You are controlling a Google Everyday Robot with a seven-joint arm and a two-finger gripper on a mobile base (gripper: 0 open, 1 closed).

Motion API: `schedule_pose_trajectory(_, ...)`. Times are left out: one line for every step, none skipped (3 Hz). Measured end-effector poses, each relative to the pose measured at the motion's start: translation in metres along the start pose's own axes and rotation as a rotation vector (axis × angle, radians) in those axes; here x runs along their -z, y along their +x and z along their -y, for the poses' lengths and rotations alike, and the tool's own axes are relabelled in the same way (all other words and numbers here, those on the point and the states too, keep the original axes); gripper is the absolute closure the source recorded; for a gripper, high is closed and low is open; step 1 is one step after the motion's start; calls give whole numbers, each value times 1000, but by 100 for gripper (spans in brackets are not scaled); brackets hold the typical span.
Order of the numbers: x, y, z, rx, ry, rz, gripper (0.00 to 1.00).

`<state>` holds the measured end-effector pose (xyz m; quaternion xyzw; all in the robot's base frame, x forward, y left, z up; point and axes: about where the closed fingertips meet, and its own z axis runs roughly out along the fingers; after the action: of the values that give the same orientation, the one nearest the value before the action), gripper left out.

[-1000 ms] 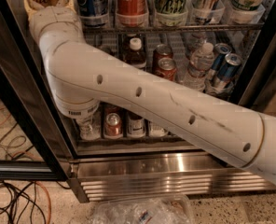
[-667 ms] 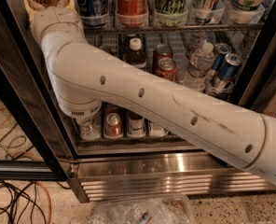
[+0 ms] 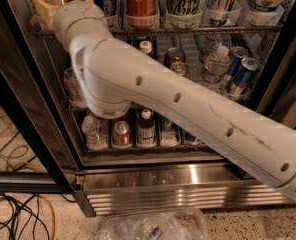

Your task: Pick orange can from top shelf of fridge

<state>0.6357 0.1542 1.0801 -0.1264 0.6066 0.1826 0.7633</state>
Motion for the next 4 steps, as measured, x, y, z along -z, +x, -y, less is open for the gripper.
schedule_pose_trajectory(4,-20,16,-4,-83,31,100)
schedule_pose_trajectory(8,-30,18,-11,-183,17,100)
schedule_pose_trajectory(17,-28,2,-25,-306,-9,100)
schedule_pose_trajectory(36,-27,-13,-30,-425,-27,100)
